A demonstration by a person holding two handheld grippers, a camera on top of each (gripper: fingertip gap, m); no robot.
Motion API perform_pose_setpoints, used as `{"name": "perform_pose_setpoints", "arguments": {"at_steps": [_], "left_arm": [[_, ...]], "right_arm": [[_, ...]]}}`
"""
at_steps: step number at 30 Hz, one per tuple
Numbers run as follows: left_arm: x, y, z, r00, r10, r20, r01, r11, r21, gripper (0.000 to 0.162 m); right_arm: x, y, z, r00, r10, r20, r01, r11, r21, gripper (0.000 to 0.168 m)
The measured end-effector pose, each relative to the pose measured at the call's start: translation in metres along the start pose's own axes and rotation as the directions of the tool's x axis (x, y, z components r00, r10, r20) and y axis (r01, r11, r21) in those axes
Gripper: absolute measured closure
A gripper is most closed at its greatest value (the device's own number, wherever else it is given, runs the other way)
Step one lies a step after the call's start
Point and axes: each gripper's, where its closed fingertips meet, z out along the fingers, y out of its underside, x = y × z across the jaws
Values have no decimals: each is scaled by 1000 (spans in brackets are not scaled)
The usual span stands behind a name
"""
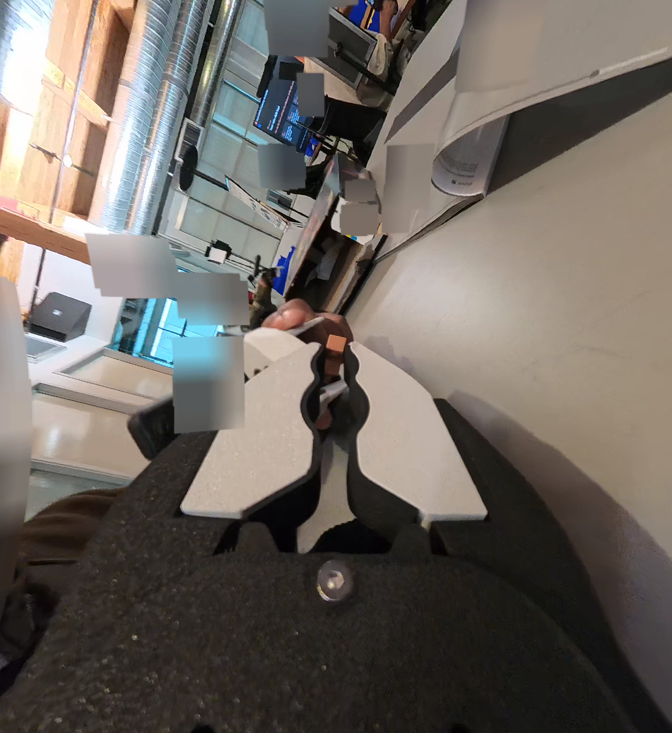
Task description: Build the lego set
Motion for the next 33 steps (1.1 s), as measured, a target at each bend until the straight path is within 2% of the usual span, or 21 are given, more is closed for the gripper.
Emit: {"name": "perform_pose_setpoints", "arguments": {"at_steps": [2, 4, 6, 8, 11, 14, 16, 19, 21, 26, 33], "left_arm": [[10, 6, -7, 972, -162, -170, 161, 987, -17, 131], [15, 16, -18, 901, -315, -298, 302, 949, -89, 121], [21, 27, -31, 824, -416, -385, 382, 909, -164, 119], [31, 42, -38, 781, -458, -424, 390, 889, -242, 119], [52, 64, -40, 757, -457, -468, 309, 881, -359, 118], [57, 70, -37, 753, -464, -466, 293, 871, -395, 121], [57, 71, -37, 744, -480, -465, 300, 862, -409, 127], [62, 69, -35, 728, -487, -483, 296, 858, -419, 146], [64, 66, -31, 727, -488, -483, 297, 857, -420, 148], [70, 59, -27, 714, -482, -507, 291, 864, -411, 149], [71, 48, -26, 693, -501, -519, 332, 860, -386, 149]], "right_arm": [[1, 2, -3, 998, -63, -20, 62, 997, -42, 160], [4, 5, -6, 987, -153, -56, 147, 984, -96, 160], [7, 7, -9, 969, -233, -87, 219, 965, -147, 160], [8, 10, -12, 956, -279, -94, 258, 947, -190, 160], [9, 16, -13, 942, -324, -87, 293, 921, -257, 160], [8, 24, -11, 930, -360, -70, 321, 893, -316, 160], [8, 28, -10, 924, -378, -58, 336, 875, -349, 160], [5, 35, -6, 912, -408, -32, 362, 840, -403, 160], [4, 40, -4, 899, -437, -12, 385, 806, -450, 160], [4, 52, 1, 828, -558, 61, 484, 654, -581, 160], [13, 67, 3, 683, -709, 174, 555, 349, -755, 160]]}}
